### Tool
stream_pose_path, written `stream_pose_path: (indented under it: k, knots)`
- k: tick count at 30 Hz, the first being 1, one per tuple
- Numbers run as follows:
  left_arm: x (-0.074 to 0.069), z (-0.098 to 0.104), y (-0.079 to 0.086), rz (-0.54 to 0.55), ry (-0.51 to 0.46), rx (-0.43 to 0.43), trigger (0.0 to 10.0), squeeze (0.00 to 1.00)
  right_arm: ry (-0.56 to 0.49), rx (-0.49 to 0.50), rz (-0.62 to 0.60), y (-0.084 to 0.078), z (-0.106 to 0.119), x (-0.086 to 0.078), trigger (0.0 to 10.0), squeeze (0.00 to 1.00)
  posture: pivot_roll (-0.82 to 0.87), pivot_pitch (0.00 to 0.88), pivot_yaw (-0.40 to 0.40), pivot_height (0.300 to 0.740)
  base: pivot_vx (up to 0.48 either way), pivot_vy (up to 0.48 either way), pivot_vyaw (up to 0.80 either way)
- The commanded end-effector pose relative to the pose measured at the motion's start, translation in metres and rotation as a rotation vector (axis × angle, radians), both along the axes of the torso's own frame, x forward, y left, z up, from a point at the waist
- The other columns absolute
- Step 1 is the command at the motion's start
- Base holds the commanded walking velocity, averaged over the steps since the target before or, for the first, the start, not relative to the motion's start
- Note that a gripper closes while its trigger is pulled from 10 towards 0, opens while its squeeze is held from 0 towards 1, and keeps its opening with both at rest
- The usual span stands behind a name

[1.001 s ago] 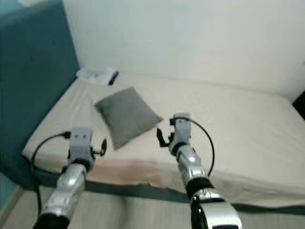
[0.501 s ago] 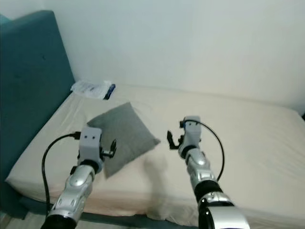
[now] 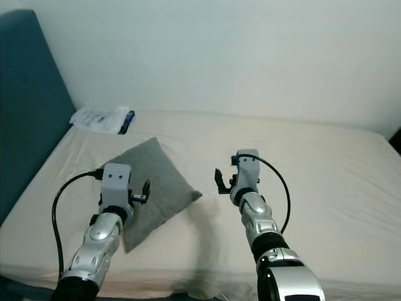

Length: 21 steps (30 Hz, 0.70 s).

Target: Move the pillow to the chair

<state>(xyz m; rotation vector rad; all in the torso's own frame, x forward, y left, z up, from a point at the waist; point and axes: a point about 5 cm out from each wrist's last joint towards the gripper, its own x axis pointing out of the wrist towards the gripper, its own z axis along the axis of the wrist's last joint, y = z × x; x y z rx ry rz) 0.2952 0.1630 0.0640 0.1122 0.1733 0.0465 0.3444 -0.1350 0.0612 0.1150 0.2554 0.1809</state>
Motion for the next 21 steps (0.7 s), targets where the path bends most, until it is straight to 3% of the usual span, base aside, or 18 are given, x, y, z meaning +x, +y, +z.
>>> stream_pose_path:
  k: [1,14,21]
  knots:
    - [-0.0019,-0.004,0.0037,0.01,0.019,0.012,10.0,0.0,0.004,0.011,-0.008,-0.0016,-0.0019,-0.0014,10.0,0.0,0.01,0.0,-0.087,0.74,0.0,0.0,0.0]
    - [-0.0021,-0.0058,0.0015,-0.008,0.032,0.014,10.0,0.0,0.003,0.013,-0.009,-0.0015,-0.0014,-0.001,10.0,0.0,0.01,0.0,-0.088,0.74,0.0,0.0,0.0]
    - [-0.0012,-0.0054,0.0018,-0.013,0.03,0.013,10.0,0.0,0.0,0.012,-0.01,-0.001,-0.0004,-0.0003,10.0,0.0,0.01,0.0,-0.083,0.74,0.0,0.456,0.0]
